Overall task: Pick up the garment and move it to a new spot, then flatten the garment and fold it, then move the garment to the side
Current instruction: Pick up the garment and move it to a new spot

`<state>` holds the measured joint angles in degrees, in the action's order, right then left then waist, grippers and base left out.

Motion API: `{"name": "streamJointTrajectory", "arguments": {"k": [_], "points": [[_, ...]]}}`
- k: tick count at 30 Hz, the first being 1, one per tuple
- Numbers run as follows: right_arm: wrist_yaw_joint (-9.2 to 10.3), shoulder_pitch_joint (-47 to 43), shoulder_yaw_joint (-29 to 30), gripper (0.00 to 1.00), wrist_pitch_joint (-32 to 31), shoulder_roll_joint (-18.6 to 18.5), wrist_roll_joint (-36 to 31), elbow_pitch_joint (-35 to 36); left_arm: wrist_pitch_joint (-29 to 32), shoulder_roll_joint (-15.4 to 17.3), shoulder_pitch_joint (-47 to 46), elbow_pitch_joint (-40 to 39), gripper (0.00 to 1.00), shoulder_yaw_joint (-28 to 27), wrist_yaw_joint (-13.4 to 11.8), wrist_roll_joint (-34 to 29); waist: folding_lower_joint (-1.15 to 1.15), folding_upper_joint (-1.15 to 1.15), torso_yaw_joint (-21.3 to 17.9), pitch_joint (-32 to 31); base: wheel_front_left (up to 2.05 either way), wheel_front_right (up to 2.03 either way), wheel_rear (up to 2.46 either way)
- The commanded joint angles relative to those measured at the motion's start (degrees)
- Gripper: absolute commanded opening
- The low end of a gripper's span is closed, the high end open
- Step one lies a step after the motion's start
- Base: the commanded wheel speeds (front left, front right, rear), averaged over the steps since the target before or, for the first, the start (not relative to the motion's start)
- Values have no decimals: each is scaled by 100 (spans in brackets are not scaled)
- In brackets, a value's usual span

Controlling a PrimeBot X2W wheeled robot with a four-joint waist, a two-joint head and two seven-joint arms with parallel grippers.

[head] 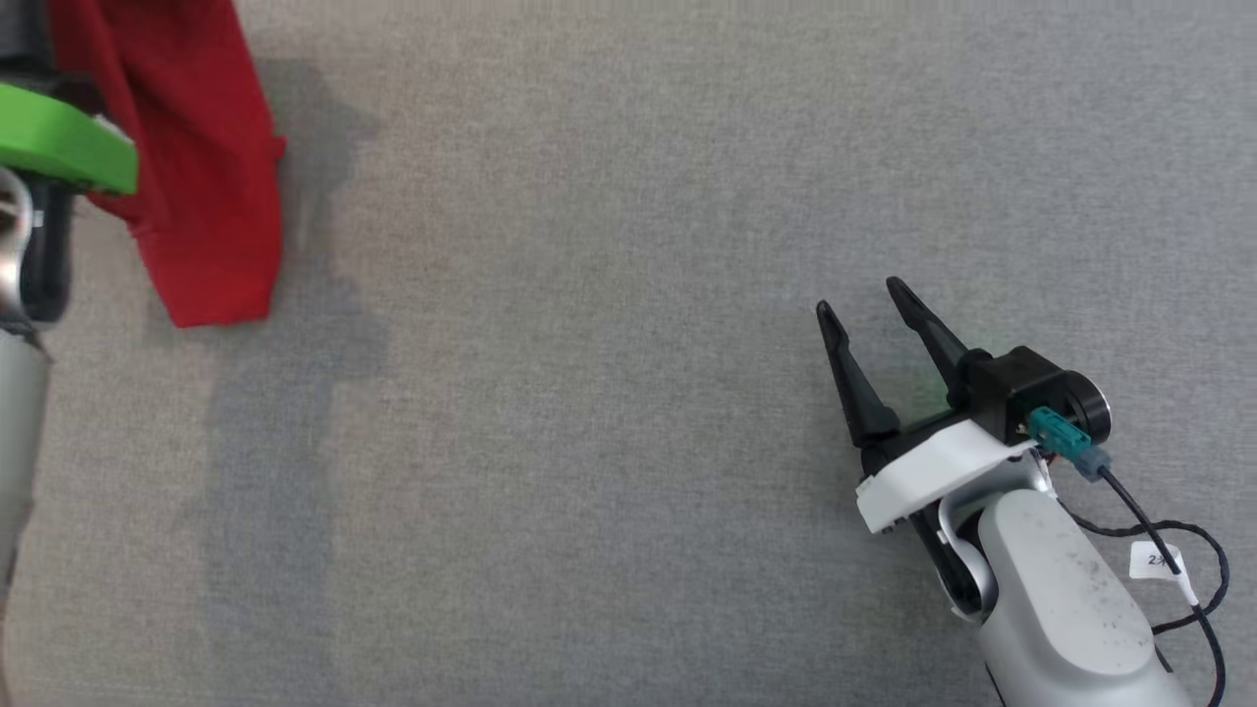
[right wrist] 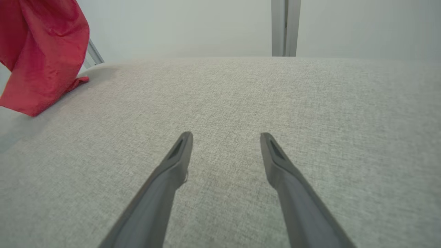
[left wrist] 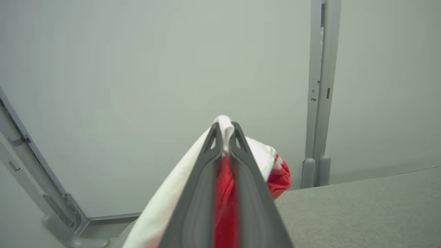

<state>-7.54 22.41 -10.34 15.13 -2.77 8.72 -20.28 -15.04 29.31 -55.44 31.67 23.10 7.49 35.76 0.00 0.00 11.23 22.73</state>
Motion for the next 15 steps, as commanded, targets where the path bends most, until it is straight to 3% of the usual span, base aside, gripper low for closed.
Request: {"name": "streamJointTrajectory", "arguments": {"k": [1, 8, 15], "points": [[11, -115, 1, 100, 0, -28, 84, 25, -16, -113, 129, -267, 0, 10, -7, -45, 0, 0, -336, -446, 0, 0, 0], [10, -336, -39, 100, 0, -24, 298, 153, -10, -598, 365, -1401, 0, 452, -7, -103, 0, 0, -1110, -666, 0, 0, 0], [10, -479, -99, 100, 0, -21, 472, 248, -10, -1349, 543, -1645, 0, 1098, -7, 136, 0, 0, -1944, -720, 0, 0, 0]]}}
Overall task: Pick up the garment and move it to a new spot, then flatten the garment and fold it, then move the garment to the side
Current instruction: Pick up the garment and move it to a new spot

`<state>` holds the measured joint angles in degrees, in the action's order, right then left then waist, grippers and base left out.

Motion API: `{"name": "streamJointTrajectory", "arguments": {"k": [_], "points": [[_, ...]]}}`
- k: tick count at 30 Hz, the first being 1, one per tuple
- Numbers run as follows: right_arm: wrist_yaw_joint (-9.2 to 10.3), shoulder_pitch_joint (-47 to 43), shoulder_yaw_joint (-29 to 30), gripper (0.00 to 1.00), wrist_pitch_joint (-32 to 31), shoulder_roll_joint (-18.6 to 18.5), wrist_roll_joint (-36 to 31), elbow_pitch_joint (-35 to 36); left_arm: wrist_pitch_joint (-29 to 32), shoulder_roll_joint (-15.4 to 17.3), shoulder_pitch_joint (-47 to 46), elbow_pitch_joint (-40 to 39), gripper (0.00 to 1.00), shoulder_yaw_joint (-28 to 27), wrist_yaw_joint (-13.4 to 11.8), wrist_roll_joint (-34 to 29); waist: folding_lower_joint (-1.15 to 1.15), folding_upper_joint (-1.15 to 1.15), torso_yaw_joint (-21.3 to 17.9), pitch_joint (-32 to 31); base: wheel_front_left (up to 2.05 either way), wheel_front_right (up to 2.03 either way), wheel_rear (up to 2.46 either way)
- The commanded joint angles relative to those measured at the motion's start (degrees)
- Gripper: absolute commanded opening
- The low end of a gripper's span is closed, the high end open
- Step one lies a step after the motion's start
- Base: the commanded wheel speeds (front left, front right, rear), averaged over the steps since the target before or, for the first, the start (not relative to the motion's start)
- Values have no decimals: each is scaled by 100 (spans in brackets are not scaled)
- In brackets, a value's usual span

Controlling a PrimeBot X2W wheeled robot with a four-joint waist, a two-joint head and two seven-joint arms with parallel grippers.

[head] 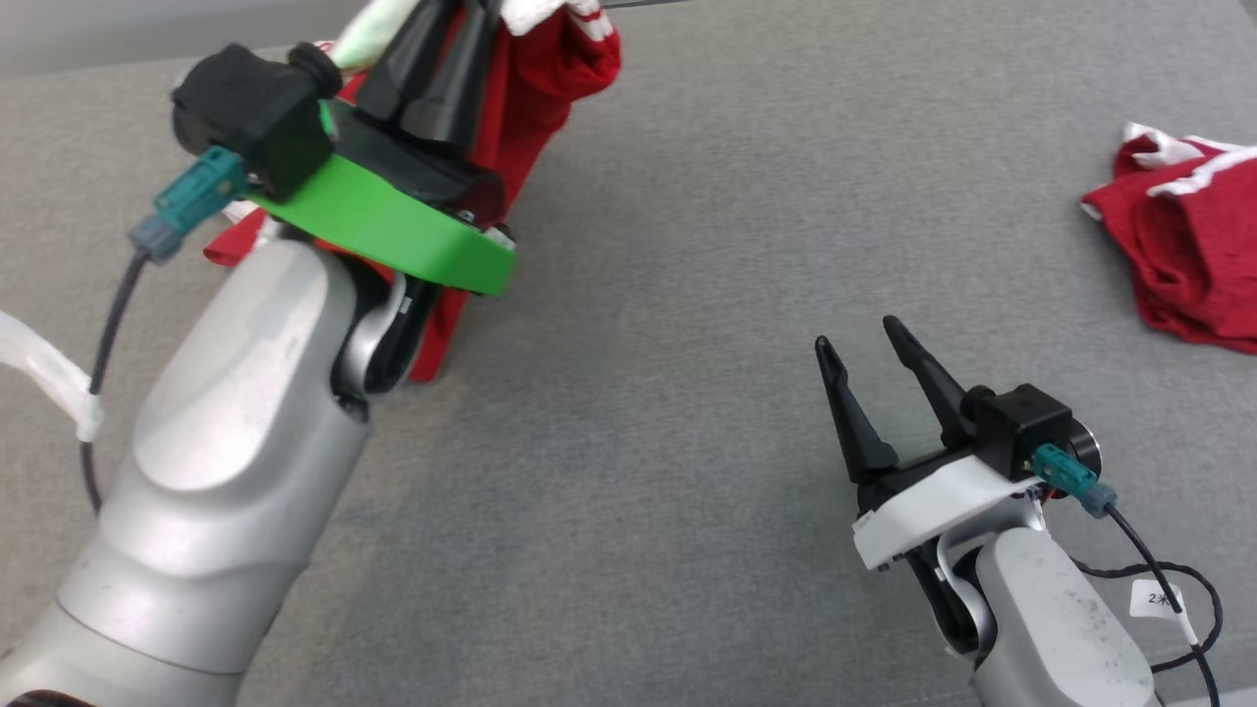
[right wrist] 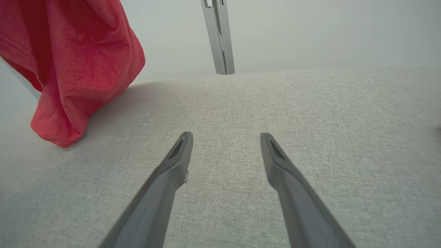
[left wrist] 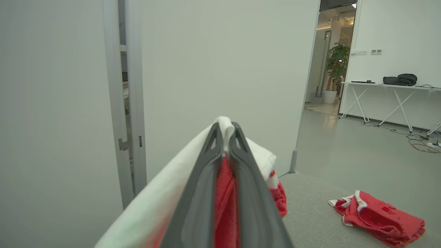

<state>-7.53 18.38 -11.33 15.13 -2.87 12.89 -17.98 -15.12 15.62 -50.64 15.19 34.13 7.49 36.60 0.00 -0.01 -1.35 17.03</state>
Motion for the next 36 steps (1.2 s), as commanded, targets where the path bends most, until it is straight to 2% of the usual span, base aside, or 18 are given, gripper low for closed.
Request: {"name": "streamJointTrajectory", "arguments": {"k": [1, 8, 9, 10, 16, 26, 30, 36], "points": [[9, -91, -46, 100, 0, -11, 86, 18, -2, -87, 125, 56, 0, 67, -7, 61, 0, 1, -816, -174, 0, 0, 0], [9, -256, -60, 100, 1, -10, 117, 45, -2, -722, 575, 446, 0, 725, -7, -9, 0, 1, -1257, -241, 0, 0, 0], [9, -272, -50, 100, 0, -11, 116, 52, -1, -786, 684, 554, 36, 833, -7, -8, 0, 1, -1275, -245, 0, 0, 0], [9, -283, -45, 100, 1, -11, 112, 57, -1, -822, 811, 730, 100, 943, -7, 15, 0, 1, -1287, -255, 0, 0, 0], [9, -368, 59, 100, 1, -11, 47, 14, -2, -970, 1456, 1150, 100, 643, -13, -88, 0, 1, -1149, -358, 0, 0, 0], [9, -605, 256, 100, 1, -17, -38, -123, -1, -804, 2827, 1004, 100, -957, -167, -1024, 0, 1, -695, -851, 0, 0, 0], [9, -782, 330, 100, 1, -15, -48, -192, -1, -827, 3430, 809, 100, -1572, -170, -1443, 0, 1, -524, -1086, 0, 0, 0], [9, -1026, 433, 100, 1, -15, -64, -286, -1, -1038, 4406, 402, 100, -2529, -145, -1884, 0, 1, -333, -1311, 0, 0, 0]]}}
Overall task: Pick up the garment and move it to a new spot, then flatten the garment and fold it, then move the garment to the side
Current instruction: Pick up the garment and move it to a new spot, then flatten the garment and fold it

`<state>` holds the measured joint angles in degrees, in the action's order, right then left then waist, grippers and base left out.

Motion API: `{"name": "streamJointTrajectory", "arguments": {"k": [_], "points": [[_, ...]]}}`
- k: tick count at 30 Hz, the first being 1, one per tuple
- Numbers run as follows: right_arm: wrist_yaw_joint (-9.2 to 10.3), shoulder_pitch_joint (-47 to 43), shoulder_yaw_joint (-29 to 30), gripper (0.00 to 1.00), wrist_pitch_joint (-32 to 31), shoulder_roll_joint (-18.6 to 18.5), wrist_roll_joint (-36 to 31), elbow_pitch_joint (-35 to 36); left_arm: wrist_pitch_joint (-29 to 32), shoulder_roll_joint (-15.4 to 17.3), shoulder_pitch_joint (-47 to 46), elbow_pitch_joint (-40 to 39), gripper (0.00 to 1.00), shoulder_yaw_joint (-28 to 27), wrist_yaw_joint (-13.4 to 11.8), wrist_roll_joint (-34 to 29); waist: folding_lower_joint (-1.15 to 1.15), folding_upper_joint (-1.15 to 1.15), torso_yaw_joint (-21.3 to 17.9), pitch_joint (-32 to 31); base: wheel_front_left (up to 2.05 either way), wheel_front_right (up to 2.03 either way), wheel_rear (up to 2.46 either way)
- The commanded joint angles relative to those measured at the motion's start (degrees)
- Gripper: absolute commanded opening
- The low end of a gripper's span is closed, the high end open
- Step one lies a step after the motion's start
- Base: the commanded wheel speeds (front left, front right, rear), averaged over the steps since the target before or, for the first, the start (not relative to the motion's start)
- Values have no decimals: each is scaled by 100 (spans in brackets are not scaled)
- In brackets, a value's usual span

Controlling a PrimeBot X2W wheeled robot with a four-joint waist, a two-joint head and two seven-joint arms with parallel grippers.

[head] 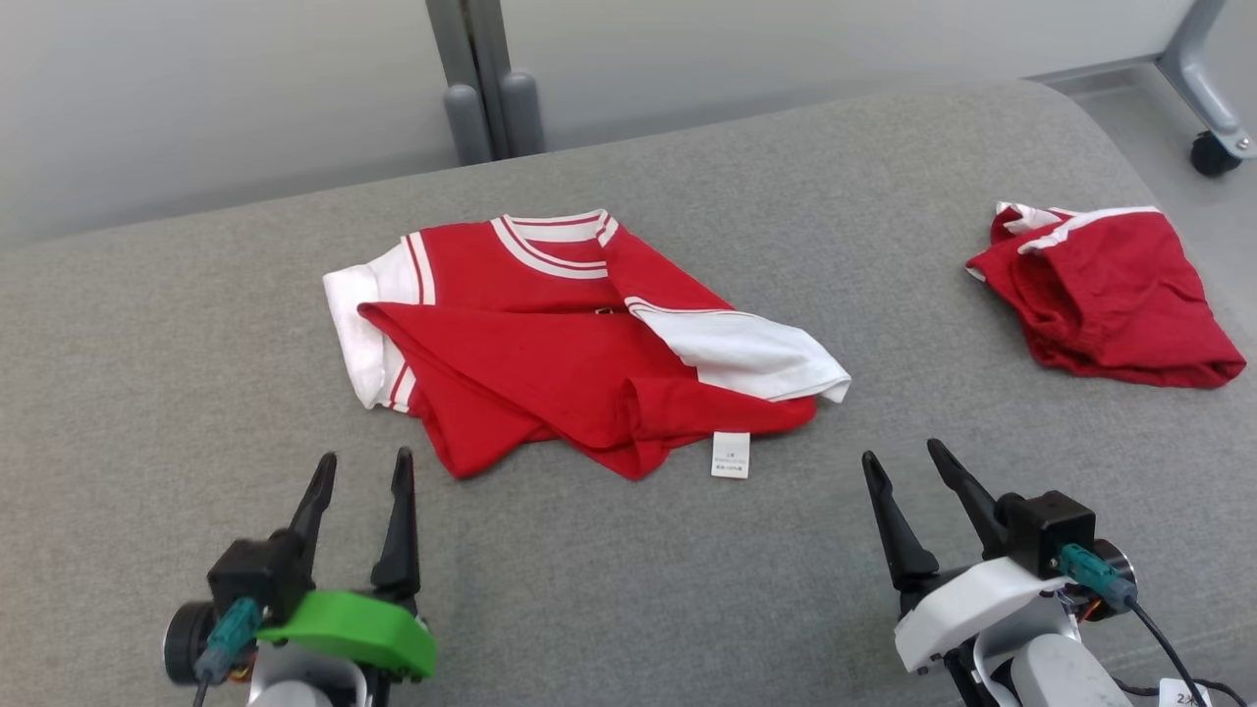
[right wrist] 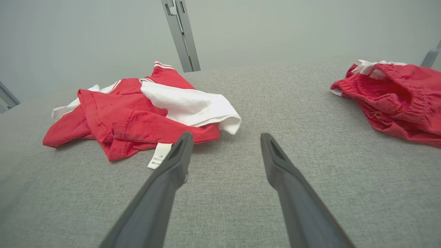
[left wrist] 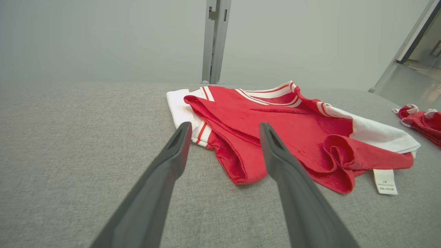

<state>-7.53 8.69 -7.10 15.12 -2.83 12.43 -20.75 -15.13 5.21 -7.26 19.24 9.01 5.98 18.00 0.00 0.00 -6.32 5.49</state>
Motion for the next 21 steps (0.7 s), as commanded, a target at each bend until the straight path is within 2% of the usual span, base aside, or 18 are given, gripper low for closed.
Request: {"name": "streamJointTrajectory", "arguments": {"k": [1, 9, 16, 21], "points": [[9, -100, 11, 100, 2, -19, -3, -28, 0, -30, 227, -76, 100, -153, 18, -120, 0, 0, 186, -170, 0, 0, 0], [9, -178, 10, 100, 2, -20, -84, -98, 0, -193, 815, -263, 100, -752, 96, -534, 0, 0, 327, -112, 0, 0, 0], [9, 427, -300, 100, 2, -18, -294, -97, 0, -223, 544, -301, 100, -655, 146, -445, 0, 0, 590, 259, 0, 0, 0], [9, 1247, -571, 100, 2, -21, -537, -446, 0, -217, 315, -267, 100, -524, 147, -141, 0, 0, 857, 612, 0, 0, 0]]}}
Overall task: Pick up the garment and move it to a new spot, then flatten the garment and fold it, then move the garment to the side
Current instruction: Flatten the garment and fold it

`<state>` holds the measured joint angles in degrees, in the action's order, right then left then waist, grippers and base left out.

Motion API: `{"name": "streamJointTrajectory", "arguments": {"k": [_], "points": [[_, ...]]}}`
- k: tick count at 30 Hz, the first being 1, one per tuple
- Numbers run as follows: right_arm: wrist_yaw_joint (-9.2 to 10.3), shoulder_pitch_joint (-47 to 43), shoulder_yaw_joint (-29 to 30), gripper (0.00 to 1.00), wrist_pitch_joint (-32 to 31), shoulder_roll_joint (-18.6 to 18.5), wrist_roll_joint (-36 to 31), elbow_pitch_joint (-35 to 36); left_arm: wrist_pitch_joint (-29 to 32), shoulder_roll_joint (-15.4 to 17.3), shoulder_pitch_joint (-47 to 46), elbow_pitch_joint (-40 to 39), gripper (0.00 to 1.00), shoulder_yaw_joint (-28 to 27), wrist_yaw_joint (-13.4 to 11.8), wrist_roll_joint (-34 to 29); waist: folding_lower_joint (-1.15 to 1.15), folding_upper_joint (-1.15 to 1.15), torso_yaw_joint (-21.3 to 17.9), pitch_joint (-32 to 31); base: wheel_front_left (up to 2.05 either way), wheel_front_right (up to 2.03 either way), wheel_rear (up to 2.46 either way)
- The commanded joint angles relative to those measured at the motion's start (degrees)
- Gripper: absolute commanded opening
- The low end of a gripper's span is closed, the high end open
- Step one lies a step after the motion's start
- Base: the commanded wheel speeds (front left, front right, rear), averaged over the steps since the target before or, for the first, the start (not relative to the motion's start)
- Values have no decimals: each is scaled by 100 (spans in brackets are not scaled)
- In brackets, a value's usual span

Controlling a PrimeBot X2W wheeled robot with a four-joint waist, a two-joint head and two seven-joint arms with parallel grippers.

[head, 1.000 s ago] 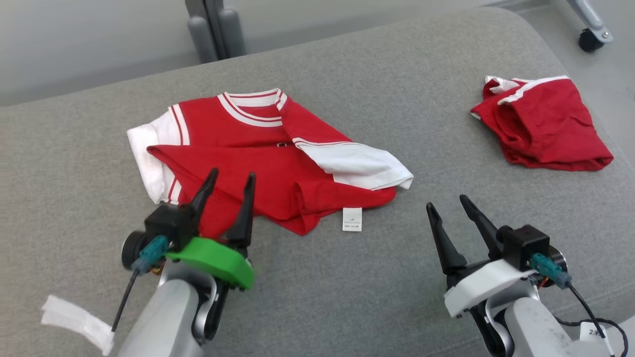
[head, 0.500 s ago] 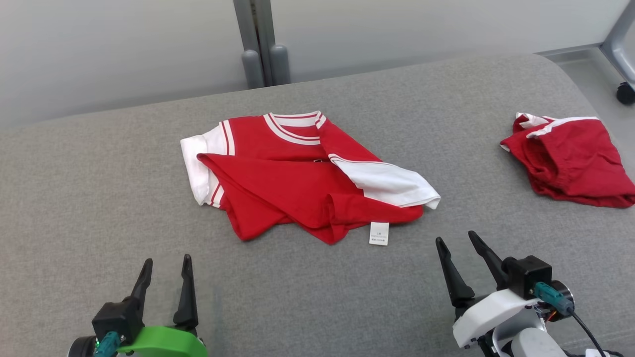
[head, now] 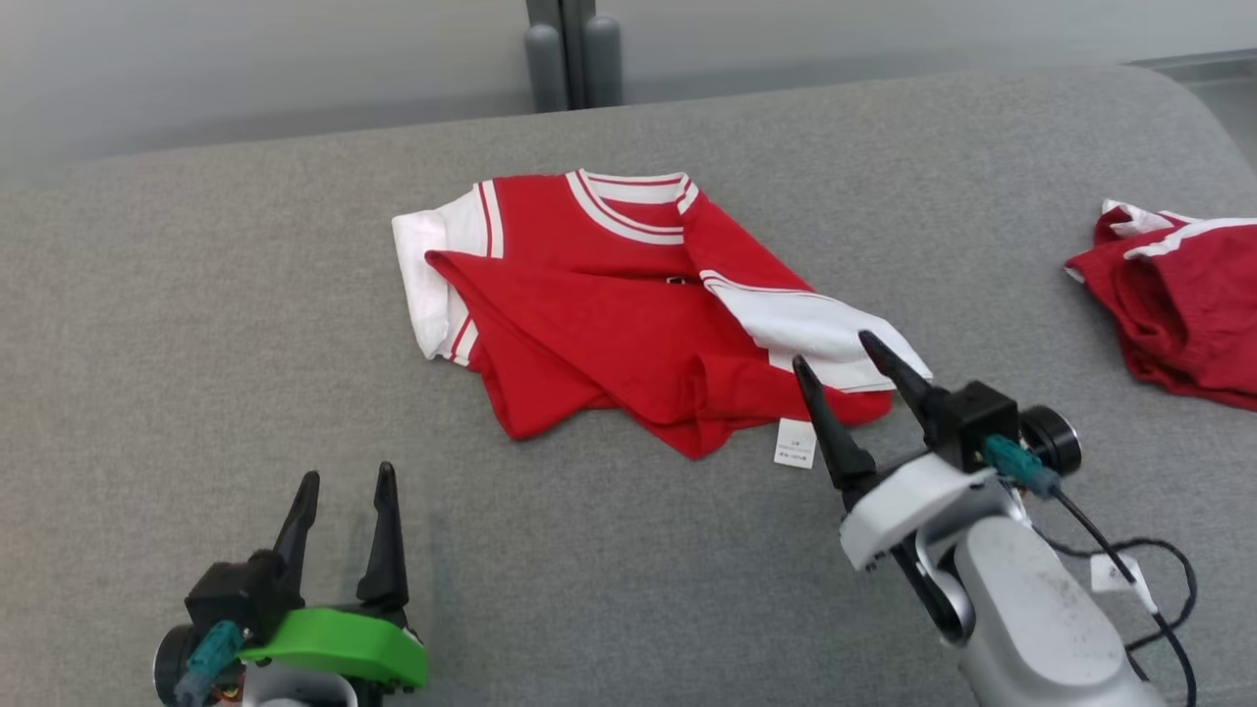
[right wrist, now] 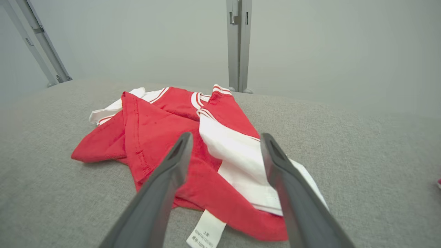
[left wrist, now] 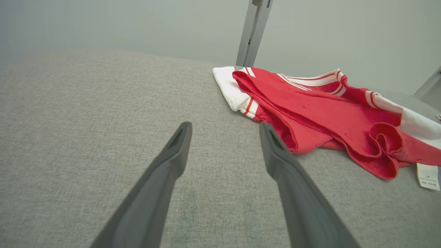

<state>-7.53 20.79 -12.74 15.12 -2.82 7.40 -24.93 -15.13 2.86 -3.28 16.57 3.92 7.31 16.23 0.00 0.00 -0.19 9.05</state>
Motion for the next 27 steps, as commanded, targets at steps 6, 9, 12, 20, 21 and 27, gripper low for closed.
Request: {"name": "streamJointTrajectory", "arguments": {"k": [6, 9, 12, 20, 21, 27], "points": [[9, 898, -207, 100, 2, -22, -437, -932, -1, 15, -344, 59, 100, 159, 20, 190, 0, 0, 535, 573, 0, 0, 0], [9, 1119, -123, 100, 2, -30, -592, -1263, 0, 16, -434, 72, 100, 256, 16, 233, 0, 0, 634, 666, 0, 0, 0], [9, 1258, 1, 100, 2, -22, -786, -1488, 0, 15, -507, 75, 100, 306, 17, 276, 0, 0, 713, 722, 0, 0, 0], [9, 1638, 518, 0, 2, -26, -909, -1692, 0, 14, -615, -31, 100, 438, 18, 252, 0, 0, 738, 890, 0, 0, 0], [10, 1730, 662, 0, 2, -27, -978, -1704, 0, 14, -638, -49, 100, 472, 18, 229, 0, 0, 727, 921, 0, 0, 0], [9, 2273, 1974, 0, 2, -25, -1419, -1636, 0, 15, -826, -191, 100, 802, 17, 193, 0, 0, 703, 1109, 0, 0, 0]]}}
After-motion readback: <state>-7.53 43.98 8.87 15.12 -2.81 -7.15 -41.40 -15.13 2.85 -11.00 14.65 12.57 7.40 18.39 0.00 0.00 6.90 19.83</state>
